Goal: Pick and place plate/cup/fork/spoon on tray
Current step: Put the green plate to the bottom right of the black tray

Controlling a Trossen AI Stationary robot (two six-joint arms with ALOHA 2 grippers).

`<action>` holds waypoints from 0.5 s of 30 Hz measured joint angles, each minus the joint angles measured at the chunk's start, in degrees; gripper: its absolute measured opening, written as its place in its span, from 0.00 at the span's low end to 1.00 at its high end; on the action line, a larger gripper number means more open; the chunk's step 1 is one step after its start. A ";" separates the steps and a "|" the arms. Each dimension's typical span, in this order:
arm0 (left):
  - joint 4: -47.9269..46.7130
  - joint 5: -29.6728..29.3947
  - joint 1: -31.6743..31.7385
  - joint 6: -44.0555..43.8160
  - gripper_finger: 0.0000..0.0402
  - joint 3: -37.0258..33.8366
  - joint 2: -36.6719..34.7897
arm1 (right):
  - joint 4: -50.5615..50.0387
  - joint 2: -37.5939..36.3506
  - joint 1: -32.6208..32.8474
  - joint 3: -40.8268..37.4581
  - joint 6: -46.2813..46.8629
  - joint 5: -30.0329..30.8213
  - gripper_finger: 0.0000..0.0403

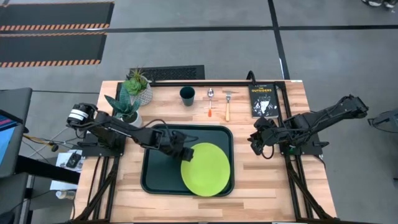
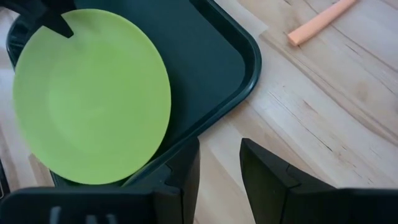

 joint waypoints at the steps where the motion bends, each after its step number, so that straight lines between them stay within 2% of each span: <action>1: -0.01 -0.08 0.19 0.01 0.35 0.00 0.00 | 0.00 0.00 0.00 0.00 0.00 0.02 0.35; 15: -4.58 -2.56 0.74 2.04 0.47 -0.04 -0.02 | 0.00 0.00 0.00 0.00 0.00 0.00 0.35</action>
